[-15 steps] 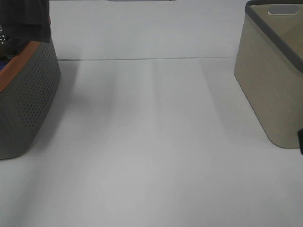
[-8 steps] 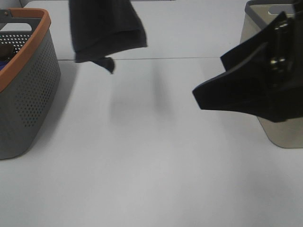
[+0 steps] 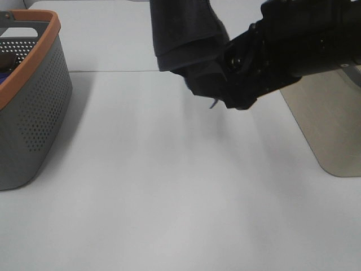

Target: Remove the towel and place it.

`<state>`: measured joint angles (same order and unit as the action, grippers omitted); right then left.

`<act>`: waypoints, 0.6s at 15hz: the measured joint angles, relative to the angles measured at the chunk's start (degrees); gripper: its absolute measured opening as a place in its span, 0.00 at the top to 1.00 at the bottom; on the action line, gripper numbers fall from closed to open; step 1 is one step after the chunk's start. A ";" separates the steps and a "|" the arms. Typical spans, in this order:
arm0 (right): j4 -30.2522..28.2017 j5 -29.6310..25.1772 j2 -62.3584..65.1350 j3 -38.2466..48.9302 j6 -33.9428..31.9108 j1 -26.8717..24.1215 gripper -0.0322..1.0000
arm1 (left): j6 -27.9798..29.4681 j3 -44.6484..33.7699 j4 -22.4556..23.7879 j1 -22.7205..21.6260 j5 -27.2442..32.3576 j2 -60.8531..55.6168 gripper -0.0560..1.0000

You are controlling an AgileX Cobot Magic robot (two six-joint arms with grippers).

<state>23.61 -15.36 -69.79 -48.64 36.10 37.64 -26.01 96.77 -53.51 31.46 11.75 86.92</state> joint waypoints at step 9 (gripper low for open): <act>4.76 2.01 -2.12 0.00 -1.03 0.11 0.25 | 0.00 0.00 0.97 0.17 0.00 0.00 0.95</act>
<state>28.36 -13.35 -71.91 -48.64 35.07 37.76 -26.01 96.77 -52.54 31.63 11.75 86.92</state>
